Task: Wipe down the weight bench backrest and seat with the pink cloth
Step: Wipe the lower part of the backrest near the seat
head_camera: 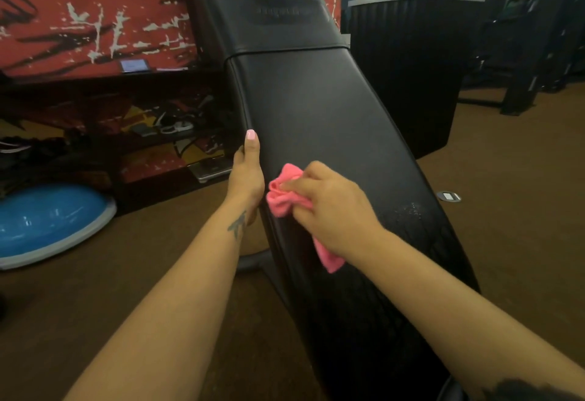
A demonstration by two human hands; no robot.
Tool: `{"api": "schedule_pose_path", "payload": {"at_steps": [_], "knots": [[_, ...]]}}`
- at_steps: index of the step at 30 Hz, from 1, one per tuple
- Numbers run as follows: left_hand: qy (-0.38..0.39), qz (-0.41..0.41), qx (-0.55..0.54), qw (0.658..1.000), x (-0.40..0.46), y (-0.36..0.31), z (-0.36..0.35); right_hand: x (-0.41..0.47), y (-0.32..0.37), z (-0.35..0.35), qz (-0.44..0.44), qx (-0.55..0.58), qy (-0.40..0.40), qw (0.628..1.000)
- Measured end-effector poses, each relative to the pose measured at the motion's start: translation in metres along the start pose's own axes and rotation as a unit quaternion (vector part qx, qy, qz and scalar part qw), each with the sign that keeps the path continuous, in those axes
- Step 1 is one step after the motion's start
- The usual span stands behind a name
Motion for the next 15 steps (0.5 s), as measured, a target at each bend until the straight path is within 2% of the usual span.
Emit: {"api": "schedule_pose_path", "payload": {"at_steps": [4, 6, 10, 12, 15], "knots": [[0.006, 0.003, -0.011, 1.0, 0.0, 0.001, 0.0, -0.031, 0.015, -0.007, 0.094, -0.029, 0.056, 0.994], [0.01, 0.001, -0.019, 1.0, 0.0, 0.002, -0.001, -0.033, -0.001, -0.003, 0.078, -0.037, 0.058, 0.995], [0.01, -0.004, -0.02, 1.0, 0.001, 0.002, 0.0, -0.008, -0.019, 0.002, -0.022, -0.016, 0.002, 1.0], [0.011, -0.008, -0.013, 1.0, 0.0, 0.002, 0.0, -0.005, -0.007, -0.001, -0.012, -0.009, -0.017, 1.0], [0.011, -0.008, -0.023, 1.0, 0.002, 0.003, 0.001, -0.028, 0.007, -0.006, 0.07, -0.012, 0.022, 0.997]]}}
Point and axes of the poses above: each hand's wrist, its own x-axis towards the middle knuckle, its own z-axis out of the back of the hand, y = z × x, the point moved 3 cm from there along x, towards the middle knuckle, and after that the axes turned 8 degrees about -x, right-handed, at the moved point
